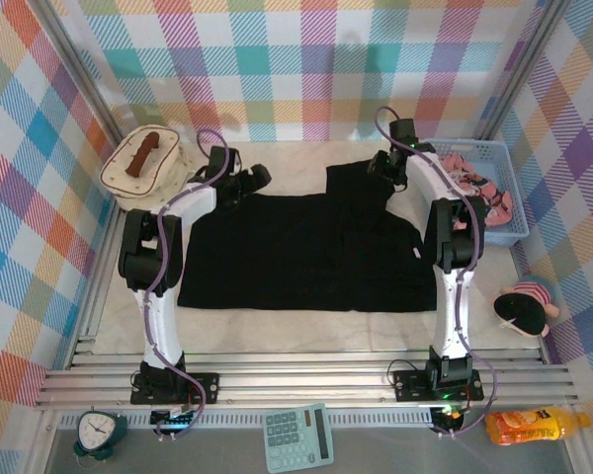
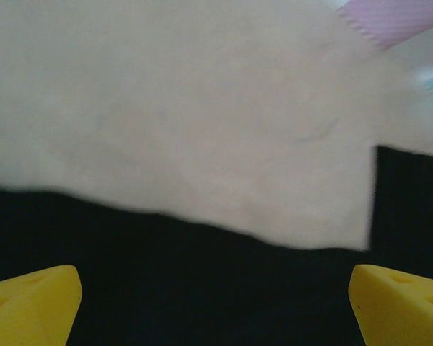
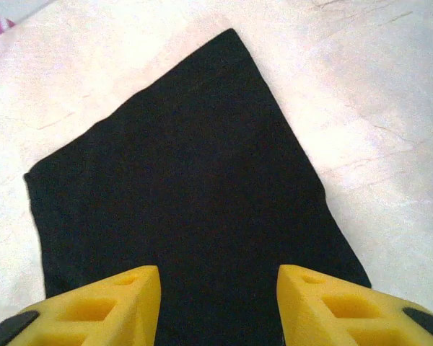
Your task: Fold and stack the mixed laundry pile
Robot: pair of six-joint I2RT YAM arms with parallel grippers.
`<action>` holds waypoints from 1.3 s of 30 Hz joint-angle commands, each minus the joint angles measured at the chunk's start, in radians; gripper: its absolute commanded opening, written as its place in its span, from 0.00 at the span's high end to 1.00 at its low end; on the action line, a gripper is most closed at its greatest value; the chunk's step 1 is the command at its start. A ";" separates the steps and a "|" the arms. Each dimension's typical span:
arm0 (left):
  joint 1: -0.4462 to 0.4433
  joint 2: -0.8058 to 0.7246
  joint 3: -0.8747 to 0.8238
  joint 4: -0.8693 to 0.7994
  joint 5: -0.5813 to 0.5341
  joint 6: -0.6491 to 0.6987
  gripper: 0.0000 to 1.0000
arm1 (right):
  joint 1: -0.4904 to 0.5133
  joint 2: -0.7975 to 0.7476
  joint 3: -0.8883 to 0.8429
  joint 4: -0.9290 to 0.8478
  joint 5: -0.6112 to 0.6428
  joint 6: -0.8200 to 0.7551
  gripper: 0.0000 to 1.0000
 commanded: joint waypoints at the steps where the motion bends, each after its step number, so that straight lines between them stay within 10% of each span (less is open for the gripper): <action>1: 0.010 0.029 0.004 -0.026 -0.068 0.016 0.04 | 0.010 -0.027 -0.021 -0.119 -0.025 0.004 0.49; 11: 0.070 0.124 -0.005 -0.100 -0.158 -0.028 0.03 | 0.008 -0.313 -0.552 0.034 0.024 0.058 0.47; 23: 0.129 0.089 -0.060 -0.224 -0.241 -0.041 0.01 | -0.101 -0.268 -0.603 0.039 0.050 0.099 0.47; 39: 0.042 -0.086 -0.036 -0.255 -0.043 0.024 0.01 | 0.005 -0.266 -0.442 0.046 -0.053 0.084 0.57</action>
